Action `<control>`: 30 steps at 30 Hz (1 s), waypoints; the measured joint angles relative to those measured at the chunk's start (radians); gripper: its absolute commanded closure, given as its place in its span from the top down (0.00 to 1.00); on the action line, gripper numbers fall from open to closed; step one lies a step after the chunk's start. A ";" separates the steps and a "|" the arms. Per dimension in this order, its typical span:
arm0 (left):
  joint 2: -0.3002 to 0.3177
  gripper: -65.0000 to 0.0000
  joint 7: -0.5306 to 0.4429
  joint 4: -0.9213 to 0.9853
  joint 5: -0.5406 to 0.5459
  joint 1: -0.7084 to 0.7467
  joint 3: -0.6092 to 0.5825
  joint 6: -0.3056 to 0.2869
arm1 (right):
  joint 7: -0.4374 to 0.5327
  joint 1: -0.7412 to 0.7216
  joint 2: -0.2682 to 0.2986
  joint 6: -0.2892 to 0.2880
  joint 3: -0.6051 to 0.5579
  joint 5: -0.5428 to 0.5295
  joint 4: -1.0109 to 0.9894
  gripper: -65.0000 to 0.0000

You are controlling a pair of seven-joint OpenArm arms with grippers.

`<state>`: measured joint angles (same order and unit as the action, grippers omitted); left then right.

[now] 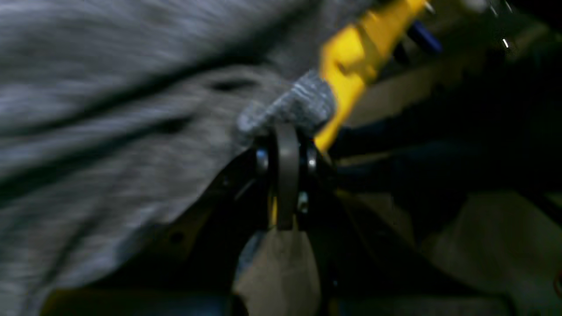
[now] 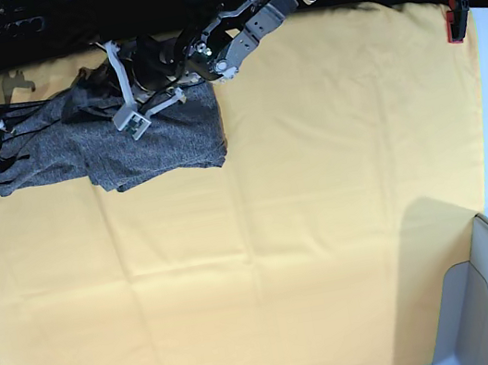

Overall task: Fold the T-shirt properly
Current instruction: 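Lay the folded half onto the other half with the left gripper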

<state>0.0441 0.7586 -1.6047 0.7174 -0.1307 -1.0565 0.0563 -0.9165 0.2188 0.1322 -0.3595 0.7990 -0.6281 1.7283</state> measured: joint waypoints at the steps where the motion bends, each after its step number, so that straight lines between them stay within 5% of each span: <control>1: -0.001 0.00 0.000 0.000 0.000 -0.002 -0.011 0.000 | 0.000 0.000 0.000 0.000 0.000 0.000 0.000 0.06; 5: 0.000 0.00 0.002 -0.001 0.000 -0.011 -0.039 -0.002 | 0.002 -0.006 0.003 0.000 0.000 -0.003 -0.018 0.06; 10: 0.022 0.01 -0.002 -0.143 0.000 -0.026 -0.034 -0.086 | -0.004 -0.030 0.036 0.000 -0.003 -0.001 -0.067 0.07; 14: 0.078 0.01 0.003 -0.246 0.002 -0.031 -0.034 -0.089 | -0.013 -0.039 0.114 0.000 -0.005 -0.006 -0.076 0.26; 17: 0.122 0.02 0.008 -0.257 -0.002 -0.031 -0.030 -0.087 | -0.120 -0.083 0.189 -0.008 0.004 -0.006 -0.095 0.37; 19: 0.127 0.05 0.015 -0.256 -0.004 -0.031 -0.029 -0.086 | -0.153 -0.129 0.233 -0.069 0.005 -0.018 -0.130 0.41; 24: 0.156 0.14 0.008 -0.258 0.000 -0.024 -0.029 -0.087 | -0.225 -0.196 0.352 -0.339 0.006 -0.094 -0.357 0.52; 30: 0.172 0.17 0.003 -0.257 0.000 -0.024 -0.029 -0.087 | -0.227 -0.213 0.405 -0.333 0.001 -0.137 -0.575 0.68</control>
<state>0.2165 0.7612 -1.8622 0.7177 -0.1551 -1.0859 -0.0307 -1.1431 0.0055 0.5369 -0.6926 0.7998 -0.7650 1.1530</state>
